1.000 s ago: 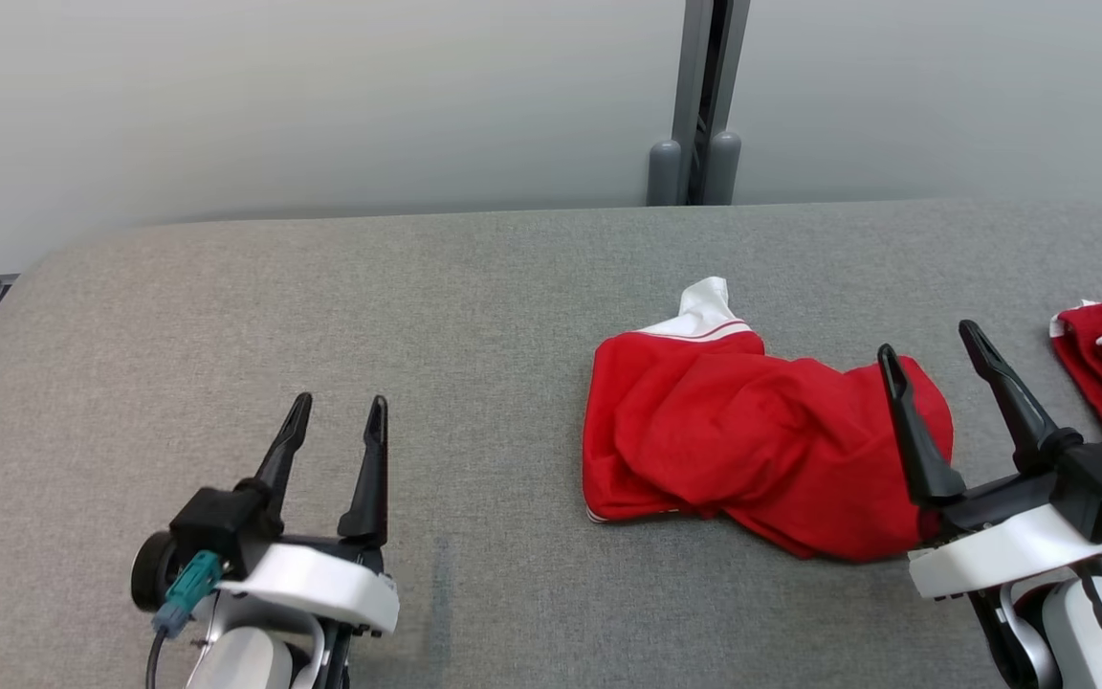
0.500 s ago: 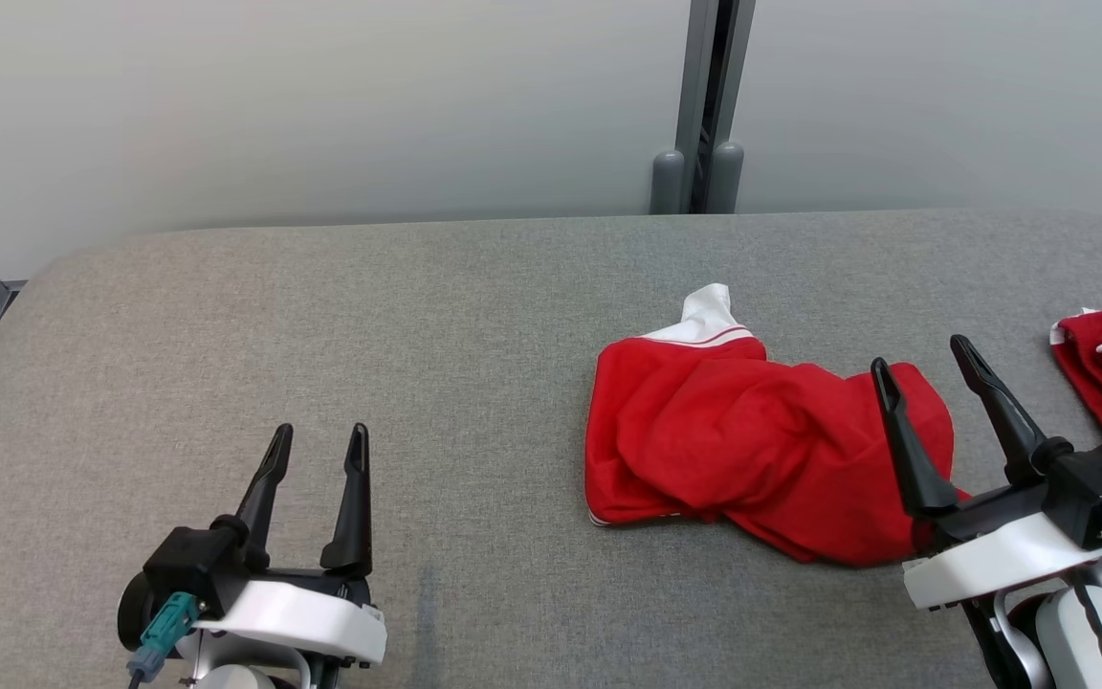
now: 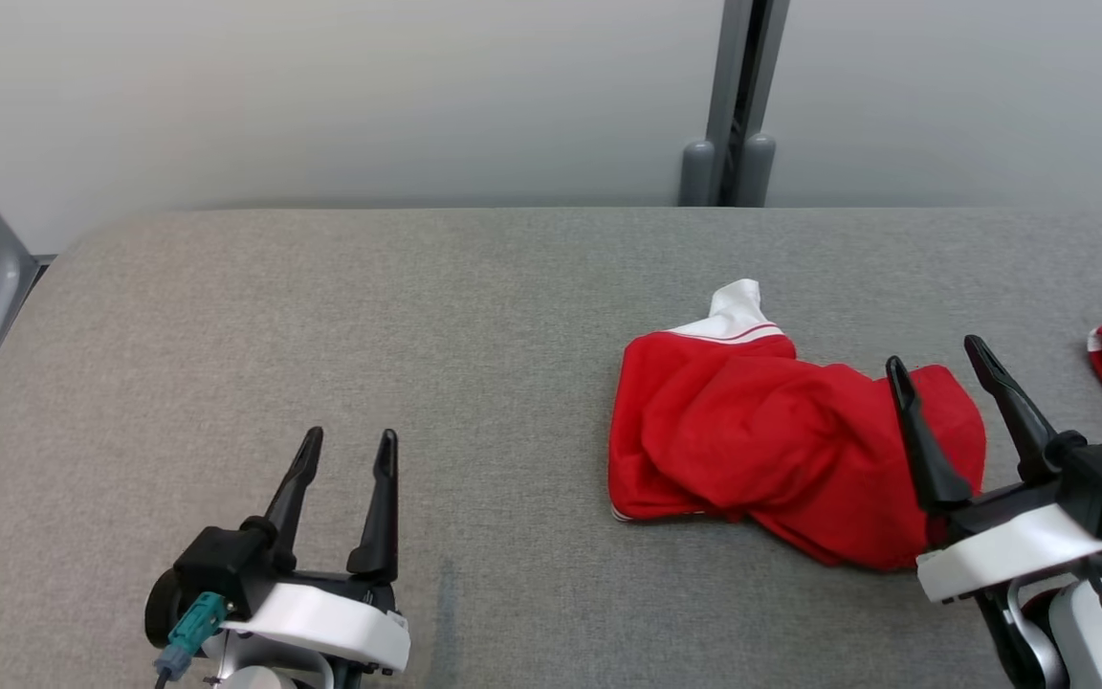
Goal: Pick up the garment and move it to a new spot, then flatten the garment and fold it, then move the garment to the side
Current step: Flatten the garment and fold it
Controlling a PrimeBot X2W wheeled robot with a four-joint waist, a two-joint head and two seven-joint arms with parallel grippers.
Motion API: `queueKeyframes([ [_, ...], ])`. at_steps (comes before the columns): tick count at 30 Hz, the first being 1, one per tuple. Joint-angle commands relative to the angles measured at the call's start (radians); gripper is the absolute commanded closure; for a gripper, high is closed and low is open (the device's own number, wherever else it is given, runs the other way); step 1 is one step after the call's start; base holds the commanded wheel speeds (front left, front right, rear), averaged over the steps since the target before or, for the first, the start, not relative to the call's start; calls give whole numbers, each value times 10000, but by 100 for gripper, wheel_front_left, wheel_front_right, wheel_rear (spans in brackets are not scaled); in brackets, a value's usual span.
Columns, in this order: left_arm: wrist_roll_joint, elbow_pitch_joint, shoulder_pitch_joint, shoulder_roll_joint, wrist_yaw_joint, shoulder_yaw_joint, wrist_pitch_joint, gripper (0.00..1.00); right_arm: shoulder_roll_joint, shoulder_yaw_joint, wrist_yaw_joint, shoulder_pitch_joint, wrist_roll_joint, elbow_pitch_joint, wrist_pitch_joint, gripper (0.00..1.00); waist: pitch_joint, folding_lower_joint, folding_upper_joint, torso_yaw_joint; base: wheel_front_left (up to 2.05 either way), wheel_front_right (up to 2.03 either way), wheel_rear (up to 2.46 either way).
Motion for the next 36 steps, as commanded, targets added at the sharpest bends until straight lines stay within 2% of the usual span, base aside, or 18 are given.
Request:
queueKeyframes([
  [1,-63,17,-96,35,-22,-42,-26,0,-184,3,-3,-215,48,169,-13,0,72,0,0,122,0,0,0],
  [8,-48,141,-282,36,-51,-454,-27,0,-762,344,-3,-1501,-91,1734,-14,0,379,0,0,813,0,0,0],
  [9,-27,229,-504,37,-88,-1035,-27,0,-1333,955,-3,-3150,951,4411,-14,0,869,0,0,1634,0,0,0],
  [16,-184,250,-608,33,23,-1285,-27,0,-1804,2302,-3,-4369,2297,6731,405,0,1299,0,0,2293,0,0,0],
  [21,-269,181,-738,32,68,-1420,-27,0,-2043,2921,-3,-5021,3289,7376,993,0,1622,0,0,2667,0,0,0],
  [25,-901,76,-803,35,101,-1503,-28,0,-2127,3096,-3,-5402,4861,7610,1739,0,1884,0,0,3004,0,0,0],
  [31,-1192,29,-924,34,172,-1667,-27,0,-2469,3752,-3,-5708,6315,7701,2990,0,2045,0,0,3253,0,0,0],
  [32,-1193,25,-924,34,186,-1686,-27,0,-2527,3861,-3,-5756,6509,7711,3183,72,2054,0,0,3264,0,0,0],
  [33,-1194,25,-931,34,192,-1698,-27,0,-2606,4008,-3,-5796,6597,7669,3249,100,2060,0,0,3269,0,0,0],
  [36,-1193,24,-945,34,256,-1711,-27,0,-2700,4357,-3,-5860,6936,7487,3074,100,2033,0,0,3231,0,0,0],
])
